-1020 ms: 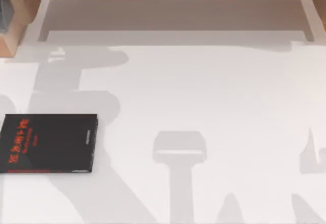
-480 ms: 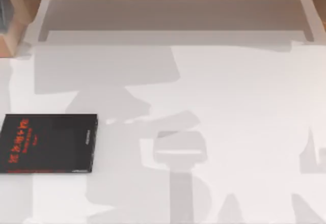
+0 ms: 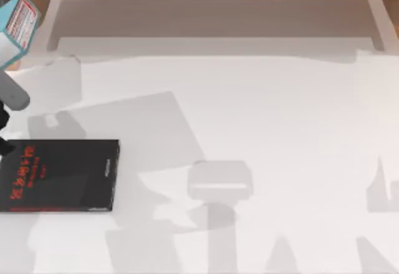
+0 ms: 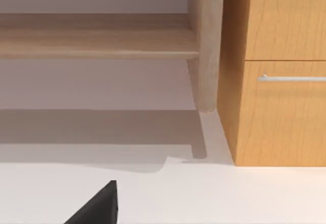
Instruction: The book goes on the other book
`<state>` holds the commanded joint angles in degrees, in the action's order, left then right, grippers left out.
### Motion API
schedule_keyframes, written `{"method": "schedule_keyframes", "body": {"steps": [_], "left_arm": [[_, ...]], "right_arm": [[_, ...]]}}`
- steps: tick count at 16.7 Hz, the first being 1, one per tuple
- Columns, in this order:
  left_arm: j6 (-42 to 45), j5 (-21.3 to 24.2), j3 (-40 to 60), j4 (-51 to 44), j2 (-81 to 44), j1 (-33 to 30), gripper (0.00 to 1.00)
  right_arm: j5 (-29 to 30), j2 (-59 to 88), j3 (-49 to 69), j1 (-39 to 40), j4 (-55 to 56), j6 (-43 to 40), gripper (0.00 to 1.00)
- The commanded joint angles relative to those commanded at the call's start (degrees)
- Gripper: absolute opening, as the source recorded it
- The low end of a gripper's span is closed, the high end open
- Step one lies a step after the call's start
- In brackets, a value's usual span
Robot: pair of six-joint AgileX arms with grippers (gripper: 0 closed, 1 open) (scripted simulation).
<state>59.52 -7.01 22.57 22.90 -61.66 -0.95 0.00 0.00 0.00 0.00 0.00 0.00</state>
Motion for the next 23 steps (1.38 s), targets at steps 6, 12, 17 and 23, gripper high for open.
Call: {"method": "schedule_keyframes", "body": {"steps": [6, 12, 17, 23], "left_arm": [[18.0, -6.4, -14.2, -3.8, 6.1, -15.0, 0.0], [22.0, -7.8, -17.2, -4.9, 7.1, -18.5, 0.0], [22.2, -7.5, -16.9, -3.3, 5.4, -18.1, 0.0], [22.4, -7.3, -16.9, -1.9, 4.0, -17.9, 0.0]], "right_arm": [[0.0, 0.0, 0.0, 0.0, 0.0, 0.0, 1.0], [0.0, 0.0, 0.0, 0.0, 0.0, 0.0, 1.0], [0.0, 0.0, 0.0, 0.0, 0.0, 0.0, 1.0], [0.0, 0.0, 0.0, 0.0, 0.0, 0.0, 1.0]]}}
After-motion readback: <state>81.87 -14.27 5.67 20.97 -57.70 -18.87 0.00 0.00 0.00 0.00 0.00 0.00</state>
